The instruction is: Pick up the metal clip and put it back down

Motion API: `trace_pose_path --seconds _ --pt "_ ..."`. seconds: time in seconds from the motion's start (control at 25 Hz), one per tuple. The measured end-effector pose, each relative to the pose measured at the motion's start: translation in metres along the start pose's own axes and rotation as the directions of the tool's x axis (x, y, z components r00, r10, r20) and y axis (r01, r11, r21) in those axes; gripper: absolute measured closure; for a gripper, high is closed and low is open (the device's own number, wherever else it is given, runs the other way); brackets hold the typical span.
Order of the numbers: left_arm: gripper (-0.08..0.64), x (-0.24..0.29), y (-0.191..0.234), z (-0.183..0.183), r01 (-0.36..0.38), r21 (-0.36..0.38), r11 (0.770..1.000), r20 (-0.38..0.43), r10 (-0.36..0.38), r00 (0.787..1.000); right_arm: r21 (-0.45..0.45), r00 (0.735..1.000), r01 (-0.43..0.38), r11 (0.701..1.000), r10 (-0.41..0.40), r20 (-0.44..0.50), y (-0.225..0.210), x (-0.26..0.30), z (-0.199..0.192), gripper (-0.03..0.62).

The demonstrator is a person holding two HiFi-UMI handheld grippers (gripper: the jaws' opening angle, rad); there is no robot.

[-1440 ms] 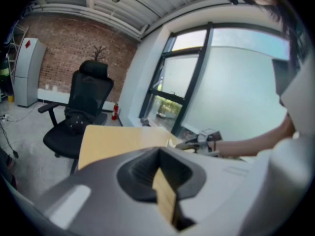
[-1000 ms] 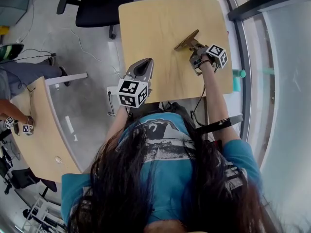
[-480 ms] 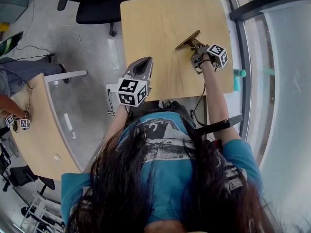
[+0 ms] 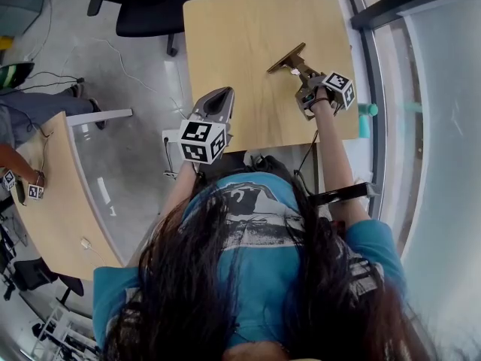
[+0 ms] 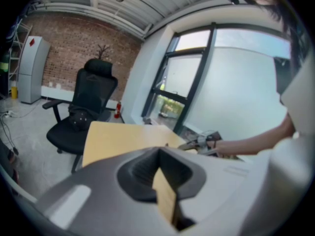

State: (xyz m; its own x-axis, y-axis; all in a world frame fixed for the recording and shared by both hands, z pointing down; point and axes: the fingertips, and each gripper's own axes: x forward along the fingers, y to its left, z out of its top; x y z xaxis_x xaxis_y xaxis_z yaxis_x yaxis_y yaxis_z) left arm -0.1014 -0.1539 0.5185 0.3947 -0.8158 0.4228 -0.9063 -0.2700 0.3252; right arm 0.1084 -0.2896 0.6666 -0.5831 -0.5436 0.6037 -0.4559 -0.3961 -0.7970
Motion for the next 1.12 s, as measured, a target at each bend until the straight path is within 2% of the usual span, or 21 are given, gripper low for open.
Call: trace_pose_path --seconds 0.2,0.4,0.6,0.76,1.12 --pt "0.557 0.0 -0.017 -0.003 0.025 0.014 1.0 0.001 -0.025 1.0 -0.115 0.997 -0.076 0.99 0.073 -0.029 0.019 -0.035 -0.017 0.433" --pt "0.557 -0.001 -0.042 -0.008 0.05 0.037 0.998 0.002 -0.05 0.999 -0.206 0.981 -0.192 0.96 0.181 -0.071 0.042 -0.079 -0.043 0.437" --pt "0.557 -0.006 -0.069 -0.013 0.065 0.055 0.996 0.011 -0.065 0.998 -0.275 0.968 -0.252 0.928 0.244 -0.062 0.053 -0.126 -0.066 0.505" --pt "0.557 -0.015 -0.091 -0.022 0.071 0.065 0.995 0.012 -0.072 0.997 -0.328 0.96 -0.28 0.902 0.271 -0.074 0.053 -0.159 -0.089 0.544" --pt "0.557 -0.039 -0.148 -0.043 0.077 0.088 0.993 0.036 -0.08 0.996 -0.437 0.944 -0.329 0.837 0.305 -0.126 0.045 -0.224 -0.134 0.571"
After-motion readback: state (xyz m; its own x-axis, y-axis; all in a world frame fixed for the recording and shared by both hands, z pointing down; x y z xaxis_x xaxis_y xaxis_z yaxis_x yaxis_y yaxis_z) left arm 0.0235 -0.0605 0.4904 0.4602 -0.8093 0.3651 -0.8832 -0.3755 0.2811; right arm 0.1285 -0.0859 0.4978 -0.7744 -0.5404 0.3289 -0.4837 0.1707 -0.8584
